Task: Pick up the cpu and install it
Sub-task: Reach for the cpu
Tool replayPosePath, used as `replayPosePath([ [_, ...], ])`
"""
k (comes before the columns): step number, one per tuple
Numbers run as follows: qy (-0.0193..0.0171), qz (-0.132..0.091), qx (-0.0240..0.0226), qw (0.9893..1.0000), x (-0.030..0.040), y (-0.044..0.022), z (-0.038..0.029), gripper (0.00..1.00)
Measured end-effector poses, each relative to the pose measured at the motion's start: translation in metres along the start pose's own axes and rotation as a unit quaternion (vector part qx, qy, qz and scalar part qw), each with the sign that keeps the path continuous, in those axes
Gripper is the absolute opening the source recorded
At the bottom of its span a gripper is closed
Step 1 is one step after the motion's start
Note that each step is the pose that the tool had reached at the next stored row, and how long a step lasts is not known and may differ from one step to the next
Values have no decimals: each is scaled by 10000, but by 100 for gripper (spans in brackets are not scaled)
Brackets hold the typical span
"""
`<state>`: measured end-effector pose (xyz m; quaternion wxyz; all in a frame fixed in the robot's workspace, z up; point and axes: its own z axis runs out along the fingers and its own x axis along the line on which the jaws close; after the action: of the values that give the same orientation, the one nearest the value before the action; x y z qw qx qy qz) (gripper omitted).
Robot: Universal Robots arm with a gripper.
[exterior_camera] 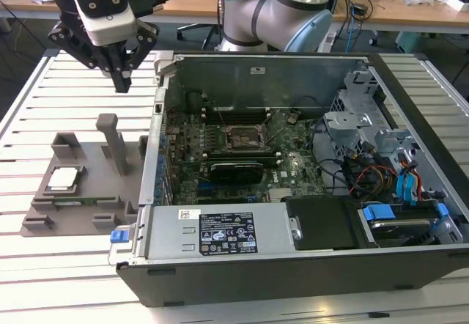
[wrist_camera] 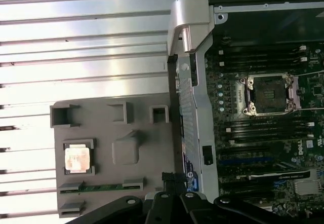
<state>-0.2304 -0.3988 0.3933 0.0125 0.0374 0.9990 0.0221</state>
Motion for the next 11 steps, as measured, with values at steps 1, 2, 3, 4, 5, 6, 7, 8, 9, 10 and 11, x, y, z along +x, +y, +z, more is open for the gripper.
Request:
replayPosePath([
  [1, 0, 0, 0, 10000, 9, -1, 0, 11],
  [2, 0, 0, 0, 10000, 19, -2, -1, 11],
  [3, 0, 0, 0, 10000, 35, -3, -1, 11],
  [4, 0, 0, 0, 10000, 44, -3, -1, 11],
  [5, 0, 0, 0, 10000, 55, -4, -2, 11],
  [6, 0, 0, 0, 10000, 64, -5, -2, 11],
  [7, 0, 0, 0, 10000, 72, -5, -2, 11],
  [8, 0, 0, 0, 10000, 85, -6, -2, 11],
  [9, 0, 0, 0, 10000, 92, -7, -3, 11],
  [10, 0, -1, 0, 10000, 102, -8, -3, 11],
  [11, 0, 0, 0, 10000, 111, -8, -3, 11],
])
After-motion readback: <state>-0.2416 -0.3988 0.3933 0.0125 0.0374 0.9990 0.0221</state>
